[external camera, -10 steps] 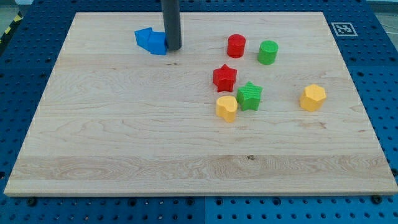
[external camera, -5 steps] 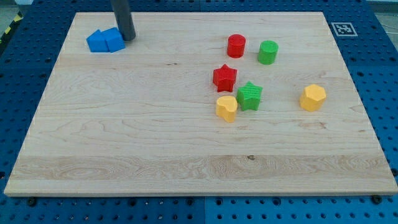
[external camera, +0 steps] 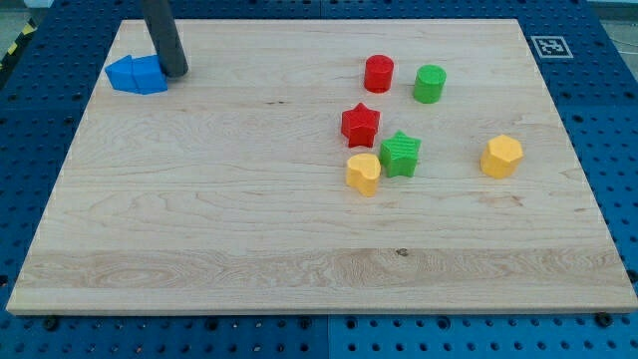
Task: Separate blue cube and the blue triangle
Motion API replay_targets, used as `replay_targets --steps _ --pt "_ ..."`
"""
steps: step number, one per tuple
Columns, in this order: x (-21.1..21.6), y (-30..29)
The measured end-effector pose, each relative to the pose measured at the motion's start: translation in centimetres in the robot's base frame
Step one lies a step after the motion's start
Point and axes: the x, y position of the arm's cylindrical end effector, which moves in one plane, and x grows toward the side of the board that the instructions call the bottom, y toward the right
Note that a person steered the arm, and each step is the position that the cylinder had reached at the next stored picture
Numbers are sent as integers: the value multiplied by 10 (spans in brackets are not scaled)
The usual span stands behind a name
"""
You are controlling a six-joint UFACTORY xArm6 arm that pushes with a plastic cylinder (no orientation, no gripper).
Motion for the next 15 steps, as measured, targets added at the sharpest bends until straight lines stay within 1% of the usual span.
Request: replay_targets --steps 1,4,5,6,7,8,9,10,14,15 --pt "13 -1" --pt "68 1" --pt "80 -11" --pt "80 -44" --pt "80 -59" --pt "80 -59" --pt "64 -42" --pt "62 -36" --pt "45 -38" --pt "33 -38"
